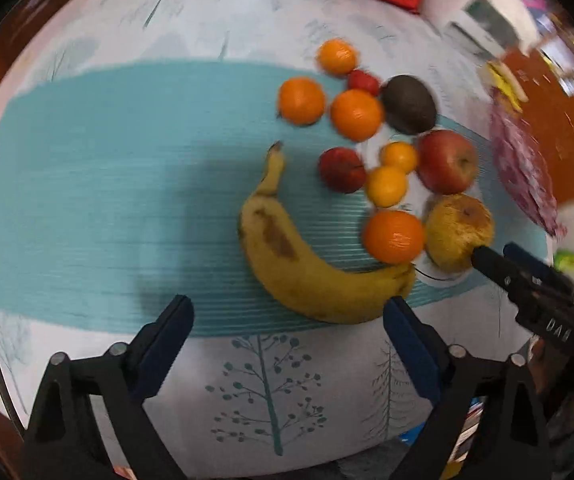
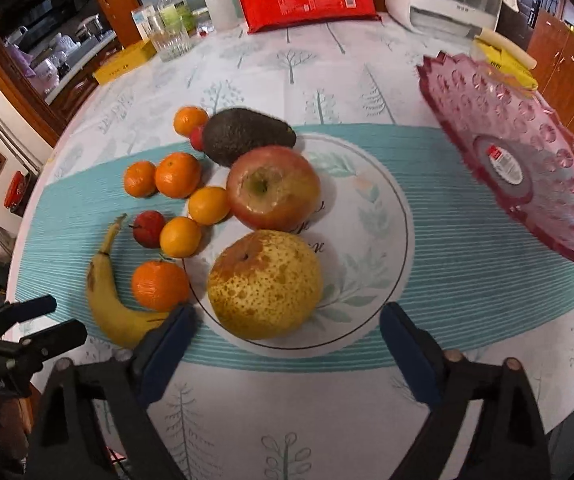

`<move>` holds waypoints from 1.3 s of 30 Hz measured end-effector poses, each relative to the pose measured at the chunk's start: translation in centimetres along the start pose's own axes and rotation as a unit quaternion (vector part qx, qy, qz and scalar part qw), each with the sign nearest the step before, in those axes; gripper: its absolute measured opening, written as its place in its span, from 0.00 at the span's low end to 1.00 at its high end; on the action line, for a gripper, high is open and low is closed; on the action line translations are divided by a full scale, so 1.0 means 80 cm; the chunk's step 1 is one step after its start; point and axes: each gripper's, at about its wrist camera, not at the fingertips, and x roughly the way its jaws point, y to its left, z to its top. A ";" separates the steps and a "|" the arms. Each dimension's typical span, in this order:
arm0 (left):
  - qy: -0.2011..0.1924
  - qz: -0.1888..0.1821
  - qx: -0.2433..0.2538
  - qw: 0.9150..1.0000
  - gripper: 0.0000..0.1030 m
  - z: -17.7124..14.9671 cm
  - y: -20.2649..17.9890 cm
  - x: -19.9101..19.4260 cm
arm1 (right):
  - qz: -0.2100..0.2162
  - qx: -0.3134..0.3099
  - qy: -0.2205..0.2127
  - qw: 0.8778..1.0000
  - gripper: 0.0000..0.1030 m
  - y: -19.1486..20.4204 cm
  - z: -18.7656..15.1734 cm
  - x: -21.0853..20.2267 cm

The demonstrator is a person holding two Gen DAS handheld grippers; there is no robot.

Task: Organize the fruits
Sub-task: 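Grasp the banana with the left tool while the right tool grasps the speckled pear, then carry the banana with the left tool while the right tool carries the pear into the pink bowl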

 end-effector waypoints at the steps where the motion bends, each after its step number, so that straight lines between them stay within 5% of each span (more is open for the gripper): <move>1: 0.005 -0.001 -0.013 1.000 0.87 0.001 0.003 0.004 | 0.001 -0.001 0.002 1.000 0.84 0.000 0.000 0.004; 10: 0.025 -0.012 -0.130 0.991 0.64 0.007 0.006 0.026 | 0.011 -0.025 0.008 1.000 0.83 0.005 0.005 0.024; 16: 0.041 -0.010 -0.216 0.976 0.46 -0.001 0.000 0.043 | 0.008 -0.060 0.006 0.998 0.83 0.015 0.011 0.034; 21: 0.032 0.021 -0.270 0.962 0.45 0.004 -0.003 0.046 | 0.011 -0.089 0.004 0.996 0.77 0.022 0.013 0.042; 26: 0.025 0.089 -0.271 0.958 0.40 0.005 -0.028 0.052 | 0.009 -0.114 -0.007 0.993 0.74 0.027 0.012 0.047; 32: 0.007 0.073 -0.278 0.958 0.36 -0.009 -0.030 0.042 | 0.017 -0.126 -0.016 0.992 0.72 0.021 0.003 0.041; 39: -0.049 0.078 -0.222 0.971 0.33 -0.031 -0.035 0.003 | 0.026 -0.131 -0.042 0.990 0.72 0.007 -0.010 0.012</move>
